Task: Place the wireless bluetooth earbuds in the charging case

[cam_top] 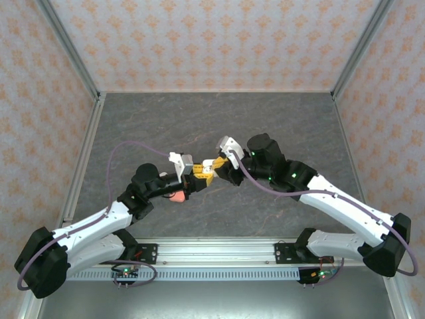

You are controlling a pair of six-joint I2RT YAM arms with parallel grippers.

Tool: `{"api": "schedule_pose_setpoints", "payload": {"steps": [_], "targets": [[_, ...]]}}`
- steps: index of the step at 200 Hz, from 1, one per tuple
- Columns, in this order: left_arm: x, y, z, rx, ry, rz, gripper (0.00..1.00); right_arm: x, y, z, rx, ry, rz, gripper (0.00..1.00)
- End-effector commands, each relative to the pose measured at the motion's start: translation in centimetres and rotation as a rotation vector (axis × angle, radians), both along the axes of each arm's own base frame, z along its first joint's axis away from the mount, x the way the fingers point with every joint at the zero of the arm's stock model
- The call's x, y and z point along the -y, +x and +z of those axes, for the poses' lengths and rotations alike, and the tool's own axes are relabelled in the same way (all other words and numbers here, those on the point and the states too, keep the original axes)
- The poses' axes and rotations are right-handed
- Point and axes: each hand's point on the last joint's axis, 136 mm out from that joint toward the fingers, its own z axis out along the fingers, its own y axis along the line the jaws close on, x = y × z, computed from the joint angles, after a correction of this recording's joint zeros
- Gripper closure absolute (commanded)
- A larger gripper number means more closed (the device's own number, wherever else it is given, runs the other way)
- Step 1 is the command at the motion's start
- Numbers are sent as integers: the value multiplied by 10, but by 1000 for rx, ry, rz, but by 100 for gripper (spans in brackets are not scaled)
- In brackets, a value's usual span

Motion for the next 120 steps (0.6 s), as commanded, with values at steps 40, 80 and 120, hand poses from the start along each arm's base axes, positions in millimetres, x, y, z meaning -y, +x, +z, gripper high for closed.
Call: {"api": "schedule_pose_setpoints", "payload": {"steps": [40, 80, 120], "targets": [[5, -7, 32, 95, -53, -43, 100, -1, 0, 4, -68, 41, 29, 82], [6, -8, 31, 94, -52, -45, 100, -2, 1, 6, -73, 46, 32, 79], [7, -8, 30, 91, -50, -47, 100, -2, 4, 10, -64, 51, 18, 76]]}}
